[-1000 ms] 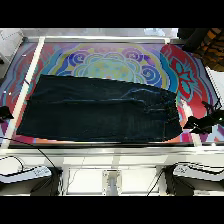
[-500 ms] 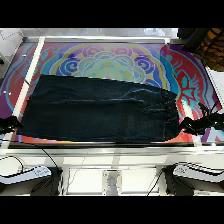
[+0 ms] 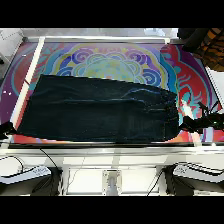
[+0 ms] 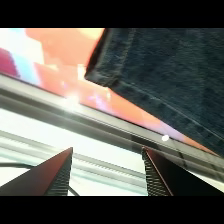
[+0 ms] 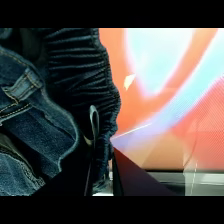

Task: Fold the clothes and pants, and hang the long-sleeved shirts on hangers.

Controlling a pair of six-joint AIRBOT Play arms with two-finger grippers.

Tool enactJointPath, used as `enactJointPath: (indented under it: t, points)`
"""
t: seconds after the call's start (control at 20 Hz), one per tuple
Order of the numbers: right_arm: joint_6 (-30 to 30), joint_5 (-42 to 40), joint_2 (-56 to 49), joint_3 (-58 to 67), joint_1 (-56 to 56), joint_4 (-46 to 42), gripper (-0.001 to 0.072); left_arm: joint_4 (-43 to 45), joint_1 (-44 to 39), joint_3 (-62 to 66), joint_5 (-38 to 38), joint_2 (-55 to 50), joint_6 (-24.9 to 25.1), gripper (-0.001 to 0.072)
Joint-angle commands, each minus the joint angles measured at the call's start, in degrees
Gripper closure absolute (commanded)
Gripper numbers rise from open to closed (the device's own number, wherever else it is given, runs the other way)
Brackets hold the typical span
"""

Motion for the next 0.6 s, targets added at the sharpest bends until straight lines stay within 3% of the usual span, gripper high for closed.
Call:
enactJointPath:
  t: [0.0,0.1,0.15,0.2,0.35,0.55]
  points:
    - [0.02,-0.17,0.02,-0.07,-0.02,0.61,0.0584,-1.84,1.36,-0.44,2.86,-0.04,-0.13,0.0215]
    - [0.02,-0.13,0.02,-0.13,-0.02,0.66,0.0588,-4.35,1.36,-1.86,5.77,-0.04,0.11,0.0215]
    - [0.02,-0.11,0.02,-0.13,-0.02,0.48,0.0677,-5.03,1.36,-2.80,7.45,-0.04,0.28,0.0214]
    - [0.00,-0.13,0.02,-0.13,-0.02,0.44,0.0691,-5.49,1.36,-3.87,9.27,-0.04,0.48,0.0214]
    - [0.02,-0.20,0.02,-0.13,-0.02,0.46,0.0691,-8.50,1.33,-5.92,14.64,-0.20,0.48,0.0215]
    - [0.07,0.02,0.02,-0.13,-0.02,0.48,0.0691,-9.66,1.31,-5.90,16.15,-2.84,0.48,0.0215]
